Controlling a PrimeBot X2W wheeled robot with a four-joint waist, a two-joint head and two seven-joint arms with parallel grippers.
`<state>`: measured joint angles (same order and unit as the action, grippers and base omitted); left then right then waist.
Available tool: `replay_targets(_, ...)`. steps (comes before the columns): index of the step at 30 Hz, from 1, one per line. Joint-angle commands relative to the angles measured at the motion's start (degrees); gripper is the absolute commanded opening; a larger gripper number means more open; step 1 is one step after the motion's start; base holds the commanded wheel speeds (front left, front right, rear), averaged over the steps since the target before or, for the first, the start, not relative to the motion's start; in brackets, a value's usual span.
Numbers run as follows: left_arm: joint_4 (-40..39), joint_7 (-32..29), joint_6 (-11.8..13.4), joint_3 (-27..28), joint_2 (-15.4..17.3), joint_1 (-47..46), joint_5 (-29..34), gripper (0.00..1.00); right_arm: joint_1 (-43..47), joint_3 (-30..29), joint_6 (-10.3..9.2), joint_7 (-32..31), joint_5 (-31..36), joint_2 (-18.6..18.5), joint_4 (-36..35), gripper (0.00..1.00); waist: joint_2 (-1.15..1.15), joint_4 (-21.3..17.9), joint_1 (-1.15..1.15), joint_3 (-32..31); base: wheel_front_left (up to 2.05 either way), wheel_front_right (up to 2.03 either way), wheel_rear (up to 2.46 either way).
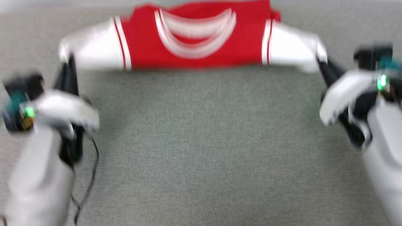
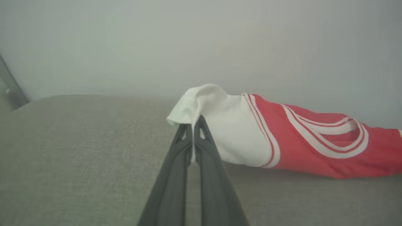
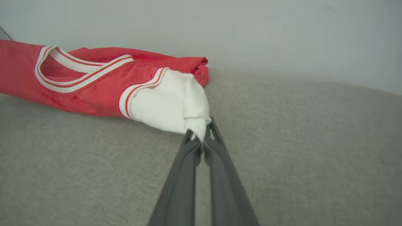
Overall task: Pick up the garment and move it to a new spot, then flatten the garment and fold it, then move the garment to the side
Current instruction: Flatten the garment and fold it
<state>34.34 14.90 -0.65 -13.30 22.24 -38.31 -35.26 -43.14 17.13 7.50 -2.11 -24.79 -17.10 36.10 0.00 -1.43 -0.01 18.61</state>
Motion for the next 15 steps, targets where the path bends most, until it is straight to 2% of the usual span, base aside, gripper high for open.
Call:
replay_targets(1, -1.03, 0.39, 0.42, 0.24, -0.24, 2.06, 0.14, 0.0, 2.17, -0.53, -0.02, -0.04, -0.31, -0.49, -1.05, 0.0, 0.0, -0.03, 0.01, -4.97, 0.0, 0.0, 0.0)
replay_targets(6, -8.94, 0.27, 3.44, 0.93, -0.05, 16.35, -0.64, 0.0, 17.97, -5.54, -0.02, -2.62, -1.12, -0.4, -9.88, 0.0, 0.0, 0.27, 0.01, -9.94, 0.0, 0.0, 0.0)
replay_targets(15, -23.26, -6.32, 9.96, -0.12, 1.51, 38.18, -1.78, 0.0, 43.65, -16.33, -0.02, -11.99, 1.04, 4.42, -26.78, 0.0, 0.0, 0.18, 0.01, -14.76, 0.0, 0.0, 0.0)
